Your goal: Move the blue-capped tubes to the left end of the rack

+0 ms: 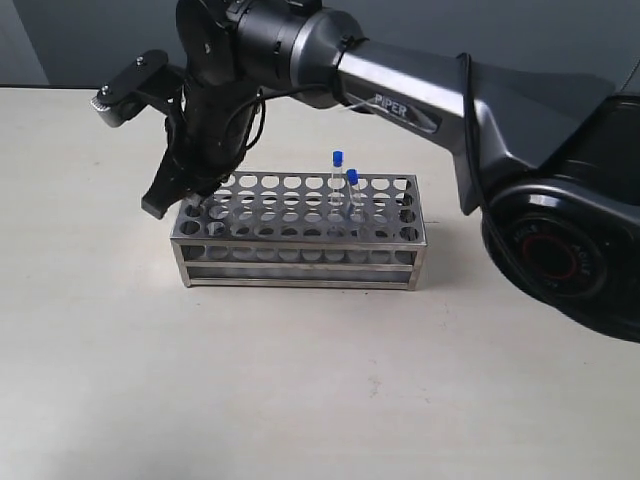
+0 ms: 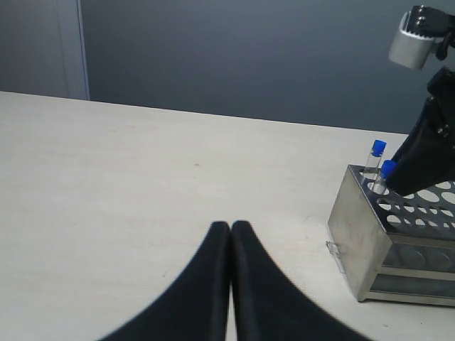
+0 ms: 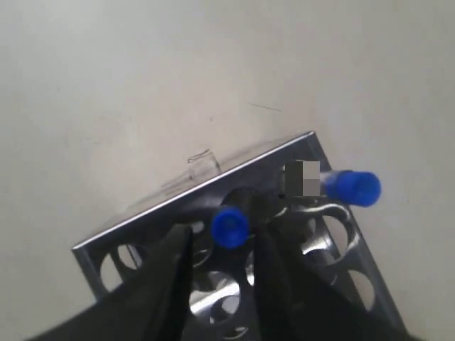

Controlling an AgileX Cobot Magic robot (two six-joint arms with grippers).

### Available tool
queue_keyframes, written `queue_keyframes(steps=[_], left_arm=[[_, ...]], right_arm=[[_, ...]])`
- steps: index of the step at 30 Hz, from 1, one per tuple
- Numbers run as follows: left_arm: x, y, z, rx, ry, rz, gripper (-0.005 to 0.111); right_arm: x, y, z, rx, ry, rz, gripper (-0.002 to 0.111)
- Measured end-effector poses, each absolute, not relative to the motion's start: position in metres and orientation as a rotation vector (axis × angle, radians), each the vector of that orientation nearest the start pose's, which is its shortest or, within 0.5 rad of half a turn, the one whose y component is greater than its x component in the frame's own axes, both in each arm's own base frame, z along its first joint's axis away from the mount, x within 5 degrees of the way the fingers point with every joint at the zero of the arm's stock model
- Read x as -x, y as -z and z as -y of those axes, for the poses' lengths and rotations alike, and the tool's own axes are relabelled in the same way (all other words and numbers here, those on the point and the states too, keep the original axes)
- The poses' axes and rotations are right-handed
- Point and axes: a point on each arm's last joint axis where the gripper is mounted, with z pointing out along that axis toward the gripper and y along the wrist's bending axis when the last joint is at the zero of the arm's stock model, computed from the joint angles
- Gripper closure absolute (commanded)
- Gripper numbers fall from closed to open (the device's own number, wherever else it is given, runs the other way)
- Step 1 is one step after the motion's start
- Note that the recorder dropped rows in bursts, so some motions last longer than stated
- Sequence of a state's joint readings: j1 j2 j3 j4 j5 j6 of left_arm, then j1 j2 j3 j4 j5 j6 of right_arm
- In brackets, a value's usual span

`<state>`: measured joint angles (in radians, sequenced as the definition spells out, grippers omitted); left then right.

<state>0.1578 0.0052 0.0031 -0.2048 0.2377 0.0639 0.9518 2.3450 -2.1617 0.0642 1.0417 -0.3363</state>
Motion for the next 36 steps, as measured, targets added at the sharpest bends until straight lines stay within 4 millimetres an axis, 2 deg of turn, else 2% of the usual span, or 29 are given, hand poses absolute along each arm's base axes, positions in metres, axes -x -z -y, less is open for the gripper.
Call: queue_keyframes(steps=[14,18,22,25,27,31,36], left_arm=[[-0.056,-0.191,-0.004,0.217,0.025,-1.711,0.106],[-0.056,-0.191,-0.004,0.217,0.025,-1.711,0.106],[-0.056,-0.191,-0.004,0.217,0.025,-1.711,0.106],[-0.056,-0.191,-0.004,0.217,0.025,-1.711,0.106],[-0.056,-0.191,-0.004,0.217,0.025,-1.711,0.106],[-0.056,-0.191,-0.004,0.217,0.025,-1.711,0.106],[-0.056,-0.191,-0.004,0.217,0.025,-1.711,0.106]], right_arm=[[-0.279,-0.278,-0.401,1.544,-0.291,-2.237,0.078],[-0.281,-0.307,-0.381,1.459,-0.291,-2.276,0.078],[-0.299,-0.330,-0.347,1.319,-0.264,-2.318,0.078],[-0.307,-0.333,-0.320,1.246,-0.239,-2.376,0.078],[-0.304,-0.331,-0.302,1.225,-0.219,-2.426,0.078],[-0.284,-0.322,-0.276,1.206,-0.235,-2.462,0.078],[-0.259,-0.301,-0.259,1.150,-0.325,-2.444,0.078]])
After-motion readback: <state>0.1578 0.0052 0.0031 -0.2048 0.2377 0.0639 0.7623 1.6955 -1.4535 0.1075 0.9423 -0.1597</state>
